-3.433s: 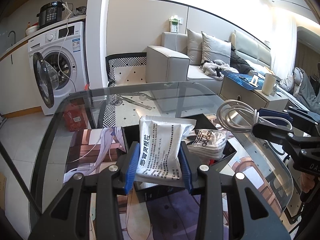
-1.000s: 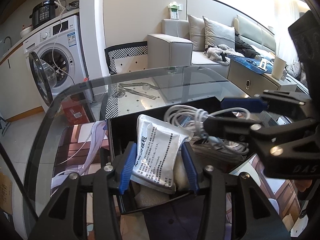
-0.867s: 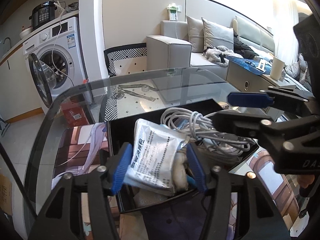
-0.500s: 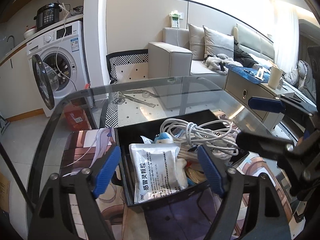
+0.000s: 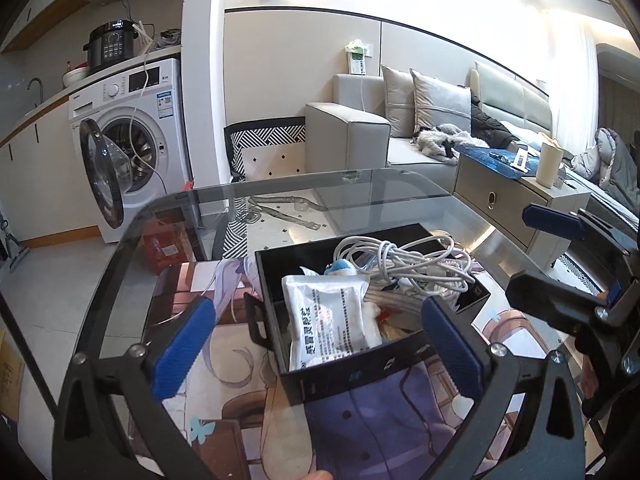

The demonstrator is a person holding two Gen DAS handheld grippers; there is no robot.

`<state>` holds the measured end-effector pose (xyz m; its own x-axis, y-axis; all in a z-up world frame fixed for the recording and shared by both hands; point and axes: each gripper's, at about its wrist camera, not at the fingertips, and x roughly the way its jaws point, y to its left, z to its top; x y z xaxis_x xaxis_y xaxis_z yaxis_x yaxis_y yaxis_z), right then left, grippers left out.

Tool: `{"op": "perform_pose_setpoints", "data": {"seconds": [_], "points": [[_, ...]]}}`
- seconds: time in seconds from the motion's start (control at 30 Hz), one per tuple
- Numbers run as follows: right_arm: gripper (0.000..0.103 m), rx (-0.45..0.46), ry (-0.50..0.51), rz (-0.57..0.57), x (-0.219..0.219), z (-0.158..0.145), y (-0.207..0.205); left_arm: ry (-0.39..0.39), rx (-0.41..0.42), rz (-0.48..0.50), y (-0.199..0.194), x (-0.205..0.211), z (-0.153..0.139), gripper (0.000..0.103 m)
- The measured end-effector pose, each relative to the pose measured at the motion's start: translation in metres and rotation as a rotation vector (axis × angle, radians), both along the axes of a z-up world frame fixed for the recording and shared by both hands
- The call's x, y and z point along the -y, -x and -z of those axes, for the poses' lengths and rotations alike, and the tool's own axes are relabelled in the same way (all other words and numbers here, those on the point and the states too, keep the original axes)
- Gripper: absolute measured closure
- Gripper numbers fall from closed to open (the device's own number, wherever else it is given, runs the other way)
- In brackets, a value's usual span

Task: Organize soft objects

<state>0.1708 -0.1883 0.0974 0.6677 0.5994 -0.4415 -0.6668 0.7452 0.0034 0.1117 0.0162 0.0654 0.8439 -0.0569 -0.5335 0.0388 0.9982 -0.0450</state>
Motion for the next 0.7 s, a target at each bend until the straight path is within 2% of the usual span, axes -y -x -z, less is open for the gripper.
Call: {"op": "perform_pose_setpoints", "data": {"seconds": [0.53,0.7], "points": [[0.001,0.013,-0.045,0.096,0.009,0.027,0.013,0.003,0.038,-0.060,0.024,-0.015,0.017,0.000],[0.001,0.050,-0.040,0.123,0.011,0.031,0.016,0.001,0.068,-0.063,0.029,-0.016,0.023,0.000]]}}
